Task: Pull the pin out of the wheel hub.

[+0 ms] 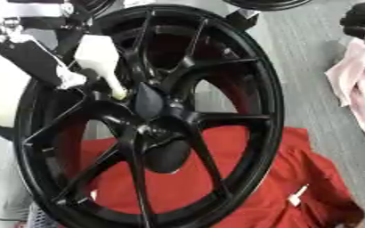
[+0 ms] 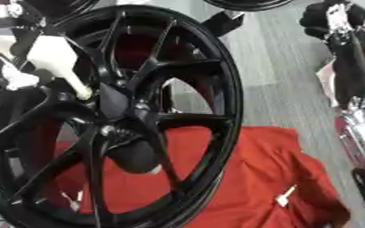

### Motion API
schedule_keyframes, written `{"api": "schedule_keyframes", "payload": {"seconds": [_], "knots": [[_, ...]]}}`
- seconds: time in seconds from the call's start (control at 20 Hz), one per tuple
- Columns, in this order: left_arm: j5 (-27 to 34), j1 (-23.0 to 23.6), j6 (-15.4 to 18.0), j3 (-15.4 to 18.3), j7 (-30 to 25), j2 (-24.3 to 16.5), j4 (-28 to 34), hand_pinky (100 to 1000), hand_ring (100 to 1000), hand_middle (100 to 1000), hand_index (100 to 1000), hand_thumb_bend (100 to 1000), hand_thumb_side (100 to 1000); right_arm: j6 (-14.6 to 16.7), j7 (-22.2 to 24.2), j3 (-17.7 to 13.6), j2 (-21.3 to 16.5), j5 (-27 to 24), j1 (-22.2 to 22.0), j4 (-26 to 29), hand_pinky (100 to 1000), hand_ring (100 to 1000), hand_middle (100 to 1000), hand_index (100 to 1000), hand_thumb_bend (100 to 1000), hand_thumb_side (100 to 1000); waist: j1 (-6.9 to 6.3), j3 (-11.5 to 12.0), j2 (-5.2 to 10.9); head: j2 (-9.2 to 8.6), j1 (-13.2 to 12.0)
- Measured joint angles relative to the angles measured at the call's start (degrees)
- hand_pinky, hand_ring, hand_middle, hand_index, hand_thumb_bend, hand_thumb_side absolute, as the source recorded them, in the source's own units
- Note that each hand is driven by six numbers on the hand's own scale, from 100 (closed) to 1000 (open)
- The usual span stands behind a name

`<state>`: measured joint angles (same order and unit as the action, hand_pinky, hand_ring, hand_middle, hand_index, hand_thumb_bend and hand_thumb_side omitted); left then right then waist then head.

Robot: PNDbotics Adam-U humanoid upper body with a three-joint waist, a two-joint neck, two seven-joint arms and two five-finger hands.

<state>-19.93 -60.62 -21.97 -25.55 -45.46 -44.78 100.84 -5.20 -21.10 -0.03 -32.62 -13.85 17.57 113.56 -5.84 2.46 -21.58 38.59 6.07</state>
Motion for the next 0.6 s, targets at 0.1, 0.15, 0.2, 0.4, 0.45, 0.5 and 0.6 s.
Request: {"api": "schedule_keyframes", "payload": {"seconds": [0.1, 0.15, 0.2, 0.4, 0.45, 0.5, 0.6], "knots": [[0.4, -0.4, -0.3, 1.6, 0.7, -0.3, 0.7, 657, 464, 237, 407, 100, 170, 0.0, 0.0, 0.0, 0.0, 0.0, 0.0, 0.0, 791, 713, 615, 634, 100, 735, 0.05, 0.2, 0.01, 0.01, 0.1], [0.6, -0.7, -0.5, 2.6, 1.2, -0.3, 0.9, 658, 462, 234, 408, 100, 172, 0.0, 0.0, 0.0, 0.0, 0.0, 0.0, 0.0, 791, 713, 615, 634, 100, 734, 0.13, 0.3, 0.01, 0.02, 0.1], [0.8, -1.0, -0.6, 3.8, 1.8, -0.4, 0.9, 659, 460, 230, 409, 100, 174, 0.0, 0.0, 0.0, 0.0, 0.0, -0.1, 0.0, 792, 713, 615, 634, 100, 734, 0.22, 0.4, 0.01, 0.03, 0.2], [1.0, -2.5, -1.2, 8.8, 5.5, -0.7, -0.4, 664, 456, 221, 413, 100, 184, 0.1, -0.1, -0.3, 0.0, 0.0, -0.5, 0.0, 792, 714, 615, 635, 100, 731, 0.42, 1.0, 0.03, 0.1, 0.4], [0.9, -2.7, -1.3, 10.2, 6.7, -0.8, -1.5, 664, 456, 220, 414, 100, 186, 0.2, -0.2, -0.4, 0.0, 0.0, -0.5, 0.0, 792, 714, 616, 635, 100, 731, 0.42, 1.2, 0.03, 0.1, 0.5], [0.8, -2.8, -1.5, 11.5, 7.9, -1.1, -3.0, 664, 455, 217, 415, 100, 190, 0.2, -0.2, -0.4, 0.0, 0.0, -0.5, 0.0, 792, 714, 616, 635, 100, 731, 0.42, 1.4, 0.04, 0.11, 0.6], [0.5, -2.8, -1.7, 14.0, 10.7, -1.8, -6.7, 663, 453, 212, 417, 100, 198, 0.4, -0.4, -0.6, -0.1, 0.1, -0.6, 0.0, 793, 714, 616, 635, 100, 730, 0.42, 1.7, 0.05, 0.12, 0.6]]}}
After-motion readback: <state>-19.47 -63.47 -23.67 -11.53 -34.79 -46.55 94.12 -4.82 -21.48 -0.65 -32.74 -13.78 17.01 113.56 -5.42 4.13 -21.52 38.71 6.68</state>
